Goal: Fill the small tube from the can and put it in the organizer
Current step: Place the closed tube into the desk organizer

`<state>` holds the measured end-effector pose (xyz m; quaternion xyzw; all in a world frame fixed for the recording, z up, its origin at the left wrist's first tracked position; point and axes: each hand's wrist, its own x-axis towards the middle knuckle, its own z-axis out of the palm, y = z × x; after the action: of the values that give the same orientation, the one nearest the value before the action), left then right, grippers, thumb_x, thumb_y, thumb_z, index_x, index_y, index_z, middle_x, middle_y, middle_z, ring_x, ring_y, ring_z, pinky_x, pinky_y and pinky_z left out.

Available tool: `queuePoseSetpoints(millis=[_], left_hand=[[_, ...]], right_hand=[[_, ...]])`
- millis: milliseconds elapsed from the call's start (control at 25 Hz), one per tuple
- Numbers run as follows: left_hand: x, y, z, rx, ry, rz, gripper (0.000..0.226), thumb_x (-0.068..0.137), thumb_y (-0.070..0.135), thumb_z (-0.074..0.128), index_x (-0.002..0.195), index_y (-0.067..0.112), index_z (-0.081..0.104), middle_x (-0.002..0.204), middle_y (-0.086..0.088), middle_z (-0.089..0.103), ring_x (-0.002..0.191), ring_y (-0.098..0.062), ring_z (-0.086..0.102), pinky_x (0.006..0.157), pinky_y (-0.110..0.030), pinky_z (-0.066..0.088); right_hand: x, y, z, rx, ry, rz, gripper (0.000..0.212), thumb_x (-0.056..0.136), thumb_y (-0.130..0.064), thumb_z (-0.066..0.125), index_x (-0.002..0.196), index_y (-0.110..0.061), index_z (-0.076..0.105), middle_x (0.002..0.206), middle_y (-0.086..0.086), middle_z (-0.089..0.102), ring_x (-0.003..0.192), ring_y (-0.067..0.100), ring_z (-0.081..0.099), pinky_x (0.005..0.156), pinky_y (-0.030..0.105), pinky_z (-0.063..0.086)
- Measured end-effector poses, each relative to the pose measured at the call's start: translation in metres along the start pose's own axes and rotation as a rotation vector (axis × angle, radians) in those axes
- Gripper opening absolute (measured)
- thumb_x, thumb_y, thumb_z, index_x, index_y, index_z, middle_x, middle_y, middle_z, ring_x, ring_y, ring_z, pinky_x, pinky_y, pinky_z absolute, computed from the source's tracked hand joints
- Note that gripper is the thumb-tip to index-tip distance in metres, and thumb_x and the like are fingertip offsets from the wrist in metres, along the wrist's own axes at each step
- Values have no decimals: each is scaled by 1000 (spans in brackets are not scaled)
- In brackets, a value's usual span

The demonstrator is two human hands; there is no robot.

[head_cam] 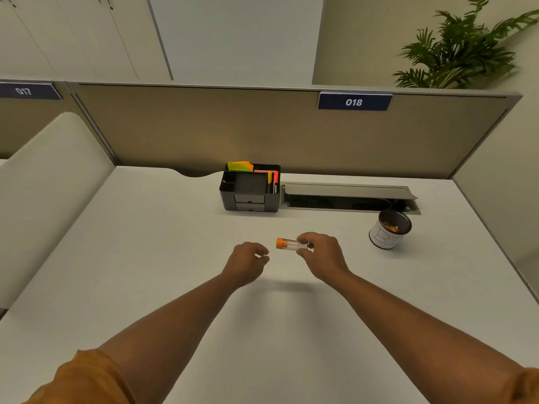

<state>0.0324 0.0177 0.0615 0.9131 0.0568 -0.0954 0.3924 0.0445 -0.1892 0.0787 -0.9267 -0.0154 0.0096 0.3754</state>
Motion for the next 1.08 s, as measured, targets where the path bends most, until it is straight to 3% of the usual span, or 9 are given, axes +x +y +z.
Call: queuePoseSetpoints(millis=[200,280,440,600,680,760,920,1080], left_hand=[[18,-42,14,388,-56,136,32,100,25,53,130,16,62,149,-6,51,139,-26,44,111,-38,39],[26,-57,18,467,-84,160,31,102,23,47,129,15,61,154,-7,44,145,-29,35,111,-41,39],[40,-85,23,555,-23,215,27,100,18,43,121,12,59,145,-10,50,135,-35,43,96,-40,46],[52,-103,28,509,84,240,42,97,10,54,139,9,56,153,-13,47,141,-39,42,112,-48,40],[55,-109,31,538,148,304,46,85,7,71,131,10,65,142,-13,59,131,-38,55,106,-51,47],[62,-117,34,539,185,362,47,77,8,78,124,11,70,135,-11,65,125,-36,62,101,-51,51],[75,-123,37,458,248,391,38,79,12,80,116,11,74,128,-10,69,123,-34,63,98,-44,54],[82,-120,39,429,273,386,27,81,16,80,107,11,76,120,-9,73,119,-32,66,94,-38,56]], right_hand=[[34,-5,11,-16,29,-18,26,84,-15,76,109,-18,74,102,-1,73,84,13,59,77,30,51],[53,-11,18,-41,35,-24,27,84,-16,76,112,-16,74,103,0,70,84,12,57,75,27,47],[100,-24,36,-47,30,-54,30,86,-16,75,115,-13,73,107,4,69,86,13,55,74,25,44],[152,-40,51,-70,21,-98,22,88,-13,72,110,-12,74,102,4,69,84,13,55,71,25,44],[173,-48,56,-100,15,-129,14,89,-11,70,102,-11,76,91,4,67,79,17,57,66,27,45],[193,-53,65,-132,5,-162,12,90,-10,69,100,-11,75,92,6,68,83,23,61,69,31,49],[220,-63,84,-147,-11,-153,28,91,-12,67,119,-12,70,112,8,72,101,26,63,82,30,46],[230,-66,100,-122,-21,-138,27,90,-11,70,117,-12,71,109,8,74,96,22,64,78,26,44]])
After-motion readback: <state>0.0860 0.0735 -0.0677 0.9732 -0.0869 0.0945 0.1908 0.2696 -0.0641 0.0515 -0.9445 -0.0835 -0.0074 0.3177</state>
